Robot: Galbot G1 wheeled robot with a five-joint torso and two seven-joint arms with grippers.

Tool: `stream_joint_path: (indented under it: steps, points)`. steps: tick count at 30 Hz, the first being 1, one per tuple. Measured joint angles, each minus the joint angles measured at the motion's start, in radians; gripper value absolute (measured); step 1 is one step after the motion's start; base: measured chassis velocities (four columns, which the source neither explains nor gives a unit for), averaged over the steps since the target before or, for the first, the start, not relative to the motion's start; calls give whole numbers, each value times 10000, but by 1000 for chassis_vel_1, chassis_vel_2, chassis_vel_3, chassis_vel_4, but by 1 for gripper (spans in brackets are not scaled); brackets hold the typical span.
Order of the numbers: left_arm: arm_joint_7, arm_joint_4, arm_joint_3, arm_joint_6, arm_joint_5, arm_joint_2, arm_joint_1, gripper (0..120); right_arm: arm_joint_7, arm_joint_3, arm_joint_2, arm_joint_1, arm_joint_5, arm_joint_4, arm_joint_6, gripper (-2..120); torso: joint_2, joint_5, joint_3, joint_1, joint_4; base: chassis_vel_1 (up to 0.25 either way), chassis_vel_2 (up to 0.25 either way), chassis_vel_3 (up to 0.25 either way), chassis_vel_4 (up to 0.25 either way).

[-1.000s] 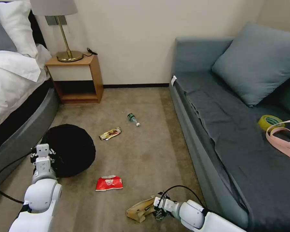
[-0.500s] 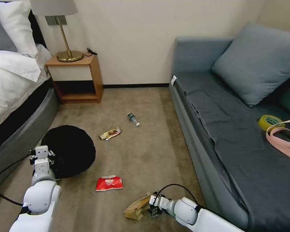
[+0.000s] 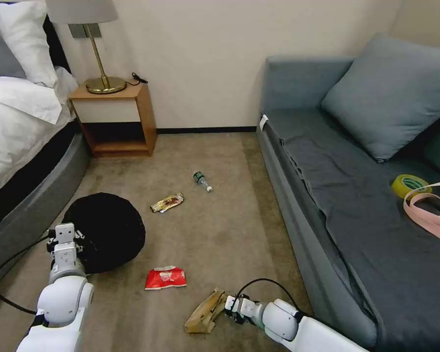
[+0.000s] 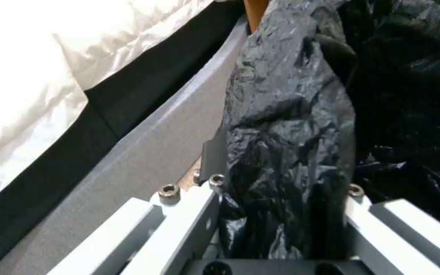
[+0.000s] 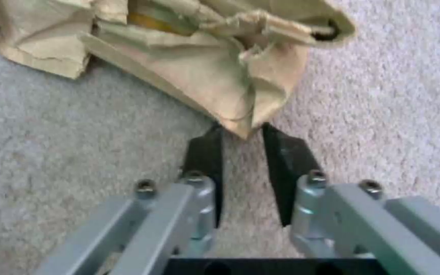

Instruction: Pick up the trash bin, then pick up the garbage on the floor and place it into the trash bin.

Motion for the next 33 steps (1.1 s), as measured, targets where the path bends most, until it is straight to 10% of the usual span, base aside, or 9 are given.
stream_joint_path:
  steps: [6,18,33]
  points:
    - [-1,19,-24,-66,1,18,63,4,-31,72,115,-70,-116,-51,32,0,0,1,0,0,0,0,0,0,0]
    - [0,177,-254,-147,-30,157,125,4,-60,256,14,-198,-131,-114,80,0,0,0,0,0,1,0,0,0,0]
    - [16,300,-544,-127,-161,504,75,4,-491,631,-437,34,2937,407,-679,7,0,0,0,0,0,0,0,0,0]
